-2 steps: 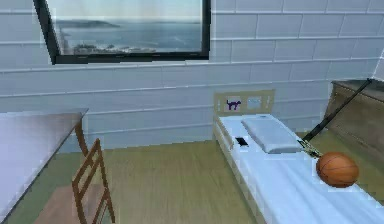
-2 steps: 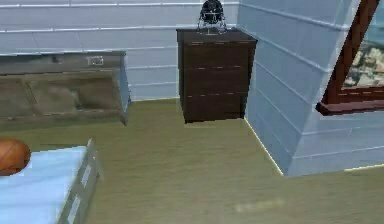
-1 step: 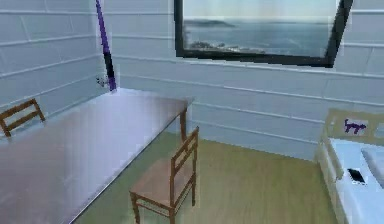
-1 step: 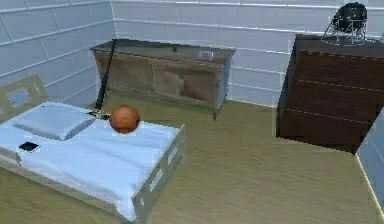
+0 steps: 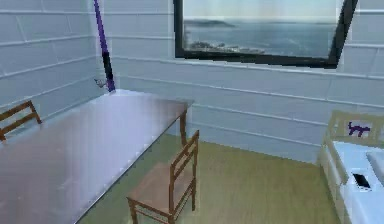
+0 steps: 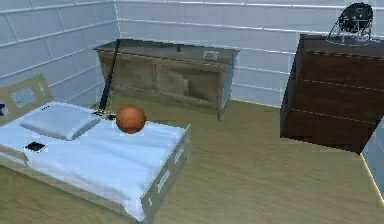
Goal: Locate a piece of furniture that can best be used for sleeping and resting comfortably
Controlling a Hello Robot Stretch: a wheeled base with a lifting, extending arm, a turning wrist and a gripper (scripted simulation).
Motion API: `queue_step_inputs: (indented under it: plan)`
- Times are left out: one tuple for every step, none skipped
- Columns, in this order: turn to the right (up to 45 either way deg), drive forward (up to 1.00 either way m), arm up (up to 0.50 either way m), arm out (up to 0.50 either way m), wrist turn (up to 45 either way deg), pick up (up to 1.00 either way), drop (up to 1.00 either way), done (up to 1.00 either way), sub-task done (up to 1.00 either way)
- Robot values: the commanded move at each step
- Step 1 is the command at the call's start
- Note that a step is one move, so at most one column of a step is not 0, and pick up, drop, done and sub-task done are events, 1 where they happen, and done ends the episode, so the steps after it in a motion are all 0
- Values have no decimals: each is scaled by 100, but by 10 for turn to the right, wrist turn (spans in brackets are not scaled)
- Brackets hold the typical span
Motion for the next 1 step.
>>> queue_step_inputs:
  plan:
    - [450, 0, 0, 0, 0, 0, 0, 0, 0]
